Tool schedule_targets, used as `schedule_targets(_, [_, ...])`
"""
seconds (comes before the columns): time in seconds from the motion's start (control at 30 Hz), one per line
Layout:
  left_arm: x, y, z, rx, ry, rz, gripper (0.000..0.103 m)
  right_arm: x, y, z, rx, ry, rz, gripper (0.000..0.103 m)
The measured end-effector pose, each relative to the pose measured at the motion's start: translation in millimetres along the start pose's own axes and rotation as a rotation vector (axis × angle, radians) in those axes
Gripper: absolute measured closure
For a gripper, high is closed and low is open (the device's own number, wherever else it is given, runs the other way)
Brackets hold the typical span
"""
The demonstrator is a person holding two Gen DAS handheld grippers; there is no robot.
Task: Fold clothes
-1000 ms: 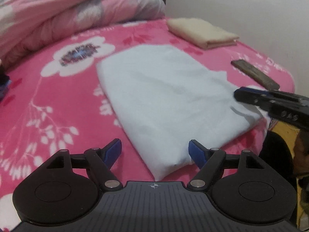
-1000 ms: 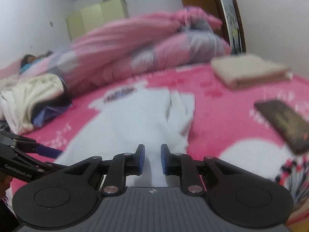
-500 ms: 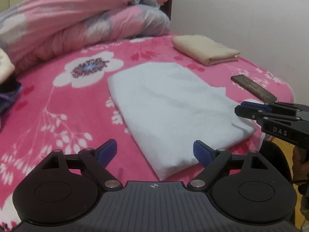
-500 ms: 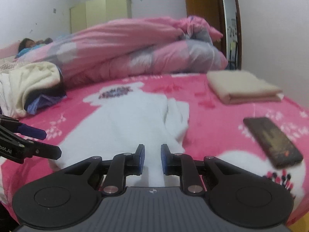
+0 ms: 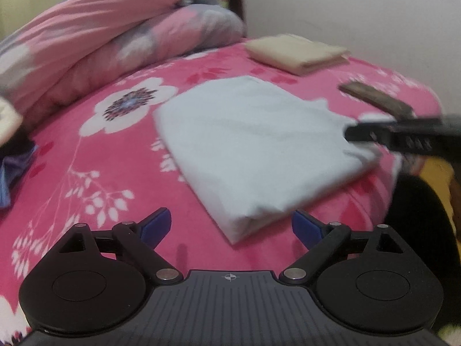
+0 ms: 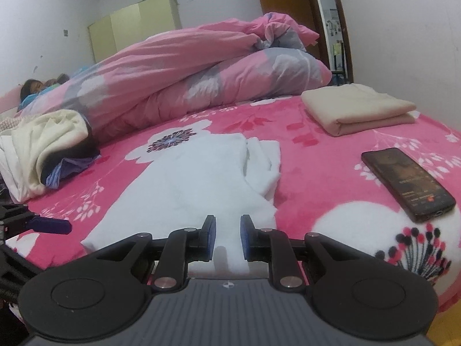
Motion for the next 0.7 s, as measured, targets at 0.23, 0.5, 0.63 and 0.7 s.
schedule_targets(0.23, [-1,-3,-16,-0.087,0.01,0.018,0.012,-4,-1,-7,-0.01,-0.01,0.007,0.083])
schedule_targets(0.5, [8,-1,-12,-0.088,0.067,0.01,0.012,-5,8,-15,-0.031,-0.021,-0.006,0.083])
schedule_targets(0.63, [8,3,-20,-0.109,0.026,0.002,0.014,-3,14,-21,-0.046,-0.038,-0.016,0.083])
schedule_targets(0.7, [6,1,-23,-0.117,0.01,0.005,0.014,0,21,-22,-0.051,-0.043,-0.029,0.083])
Point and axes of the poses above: each gripper's, at about its wrist camera, not at the fingertips, and y roughly the way its jaws point, z to its right, x to its underside, the point moved 10 cm from there along y, roughly the way its jaws point, and after that the axes turned 3 degrees about y, right-handed, at the moved point
